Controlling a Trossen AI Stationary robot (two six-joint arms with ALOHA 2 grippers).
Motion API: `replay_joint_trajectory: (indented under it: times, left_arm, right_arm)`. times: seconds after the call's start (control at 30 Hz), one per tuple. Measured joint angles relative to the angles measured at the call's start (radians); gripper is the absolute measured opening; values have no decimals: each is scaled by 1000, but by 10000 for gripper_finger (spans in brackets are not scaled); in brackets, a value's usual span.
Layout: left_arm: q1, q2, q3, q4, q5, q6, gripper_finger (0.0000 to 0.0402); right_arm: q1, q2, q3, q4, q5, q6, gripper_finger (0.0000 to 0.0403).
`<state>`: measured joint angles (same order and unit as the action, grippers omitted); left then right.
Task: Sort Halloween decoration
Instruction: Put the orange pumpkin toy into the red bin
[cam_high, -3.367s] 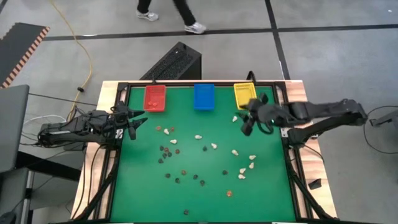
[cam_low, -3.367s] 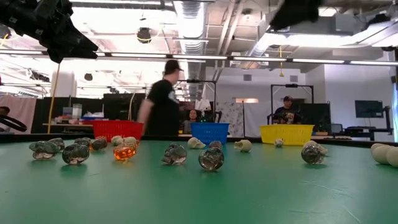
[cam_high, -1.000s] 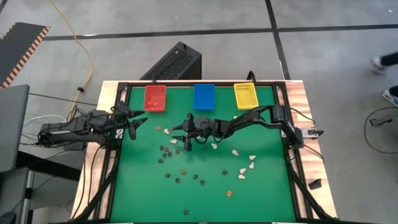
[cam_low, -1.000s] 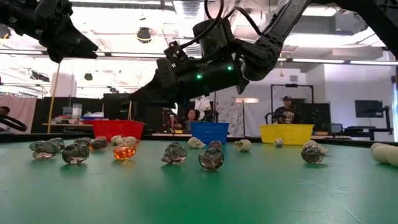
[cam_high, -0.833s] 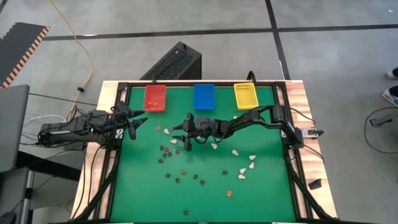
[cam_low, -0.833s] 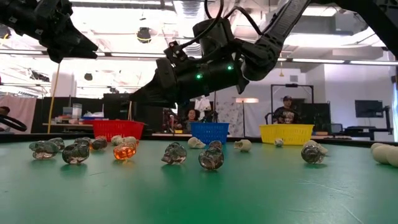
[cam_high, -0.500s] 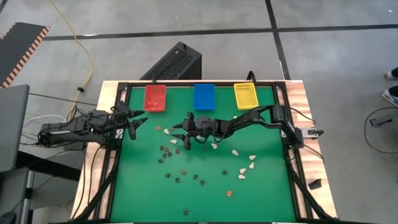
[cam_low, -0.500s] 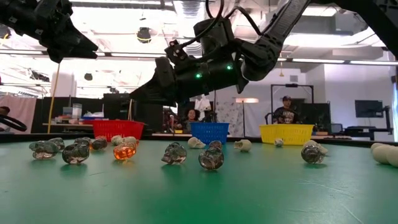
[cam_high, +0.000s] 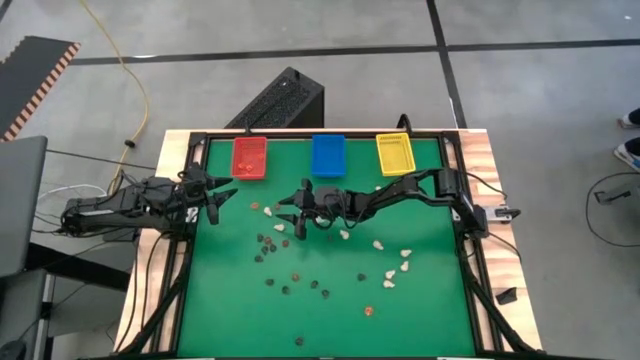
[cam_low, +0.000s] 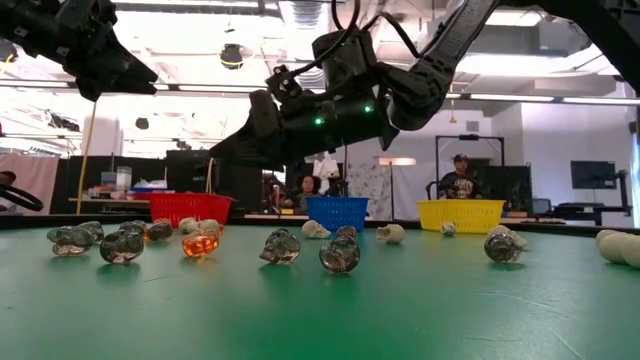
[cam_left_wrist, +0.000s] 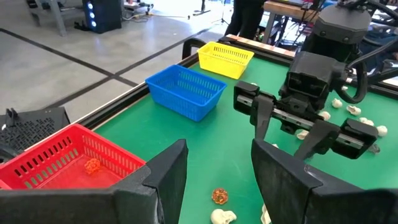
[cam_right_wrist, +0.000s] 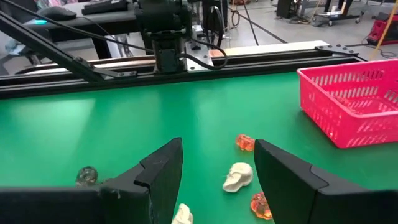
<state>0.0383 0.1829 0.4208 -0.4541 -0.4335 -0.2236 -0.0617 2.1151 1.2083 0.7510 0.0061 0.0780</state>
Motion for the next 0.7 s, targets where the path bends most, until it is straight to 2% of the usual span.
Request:
replay_joint_trajectory:
  times: [0.17, 0.57, 0.7]
  left_arm:
    - [0, 0, 0, 0, -23, 2, 169]
    - [0, 0, 0, 0, -24, 2, 169]
    - [0, 0, 0, 0, -24, 2, 169]
  right_arm:
    - [-4, 0, 0, -9, 46, -5, 230]
    - [-27, 0, 0, -31, 78, 1, 230]
    - [-27, 69, 30, 31, 106, 7, 230]
